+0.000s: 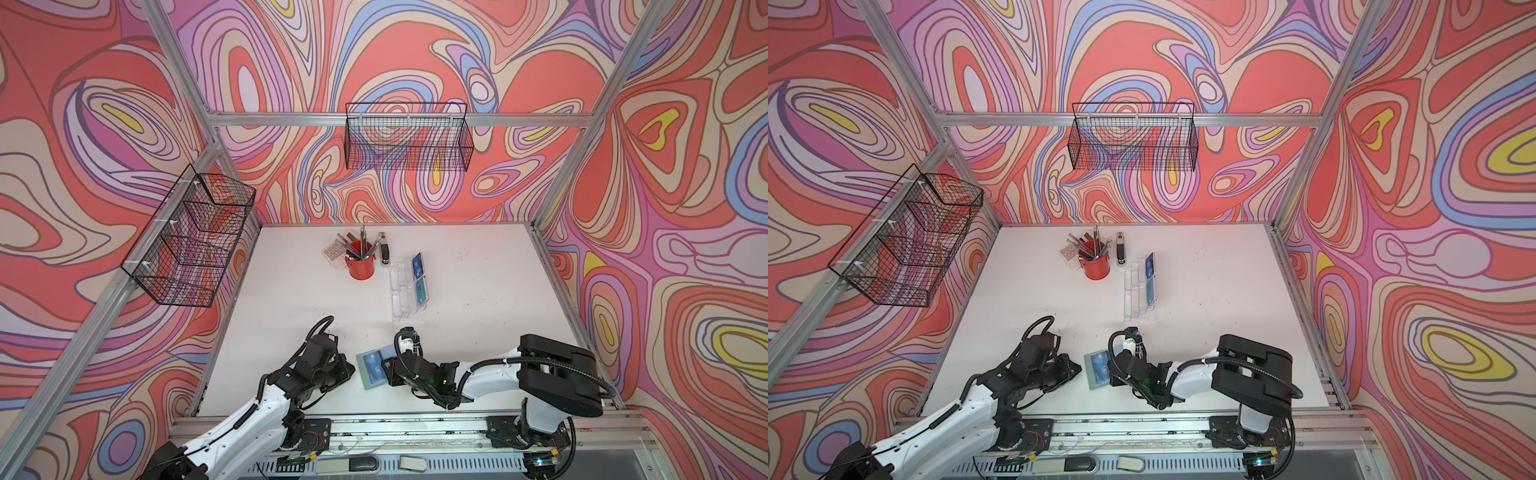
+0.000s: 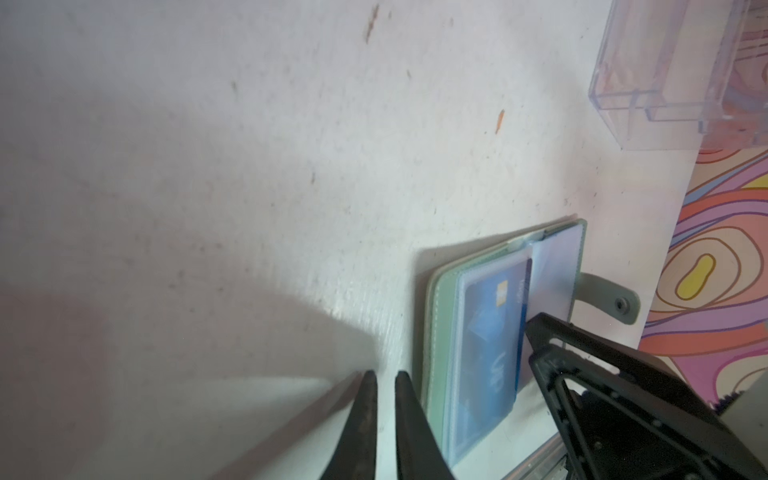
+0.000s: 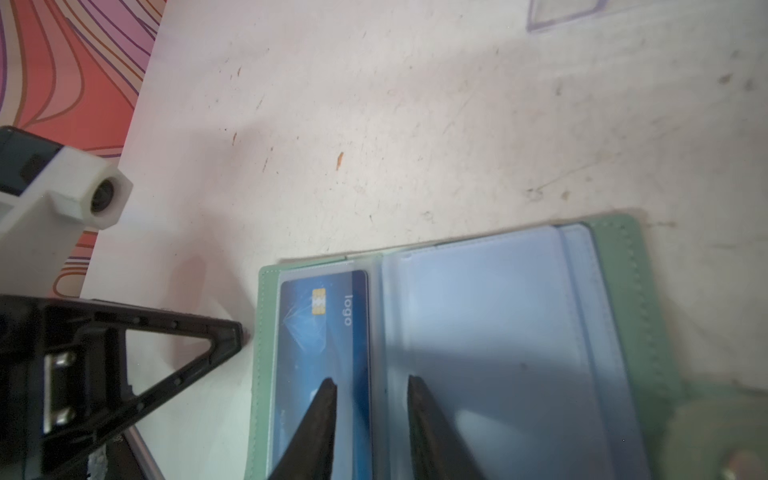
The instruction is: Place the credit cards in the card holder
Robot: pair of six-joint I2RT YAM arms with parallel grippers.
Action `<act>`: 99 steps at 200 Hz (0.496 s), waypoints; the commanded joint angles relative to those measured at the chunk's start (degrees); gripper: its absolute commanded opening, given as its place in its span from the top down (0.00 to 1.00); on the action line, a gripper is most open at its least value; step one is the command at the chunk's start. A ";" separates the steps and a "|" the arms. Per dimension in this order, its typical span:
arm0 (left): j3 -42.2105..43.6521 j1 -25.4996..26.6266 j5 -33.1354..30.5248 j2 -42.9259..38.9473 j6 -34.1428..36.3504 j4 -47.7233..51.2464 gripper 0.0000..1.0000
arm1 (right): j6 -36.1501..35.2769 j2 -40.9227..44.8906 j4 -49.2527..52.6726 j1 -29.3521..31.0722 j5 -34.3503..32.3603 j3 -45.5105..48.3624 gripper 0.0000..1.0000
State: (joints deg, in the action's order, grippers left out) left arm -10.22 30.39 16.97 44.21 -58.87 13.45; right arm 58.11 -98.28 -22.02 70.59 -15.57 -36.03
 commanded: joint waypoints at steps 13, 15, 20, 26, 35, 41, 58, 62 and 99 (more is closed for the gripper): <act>0.93 0.02 3.92 2.11 -1.07 -4.05 0.85 | 0.24 -2.27 -2.05 0.43 2.58 -1.37 0.71; 0.98 0.02 4.25 2.38 -1.07 -4.58 0.86 | 0.25 -2.27 -2.06 0.47 2.57 -1.40 0.71; 1.18 0.04 5.00 3.49 -1.15 -5.95 0.86 | 0.20 -2.27 -2.06 0.47 2.58 -1.49 0.72; 1.45 0.02 5.84 4.85 -1.21 -7.60 0.87 | 0.25 -2.27 -2.06 0.60 2.52 -1.58 0.73; 1.54 0.02 6.94 7.08 -1.28 -10.06 0.89 | 0.25 -2.27 -1.85 0.76 2.46 -1.83 0.73; 1.61 0.05 7.63 8.62 -1.33 -11.51 0.91 | 0.17 -2.28 -1.65 0.84 2.47 -2.00 0.73; 1.62 0.06 9.07 12.42 -1.57 -14.68 0.97 | 0.03 -3.06 -1.45 0.99 2.41 -2.67 0.74; 1.65 0.05 9.35 13.14 -1.56 -15.41 0.98 | 0.07 -3.92 -1.38 1.03 2.43 -2.87 0.74; 1.65 0.05 9.56 17.38 -1.70 -18.48 1.00 | -0.11 -5.42 -1.14 1.09 2.75 -4.29 0.75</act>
State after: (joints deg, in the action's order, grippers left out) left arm -9.85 30.04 25.28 58.30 -60.10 -2.35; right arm 57.71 -101.12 -22.81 70.63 -16.10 -38.41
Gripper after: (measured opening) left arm 0.049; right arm 0.249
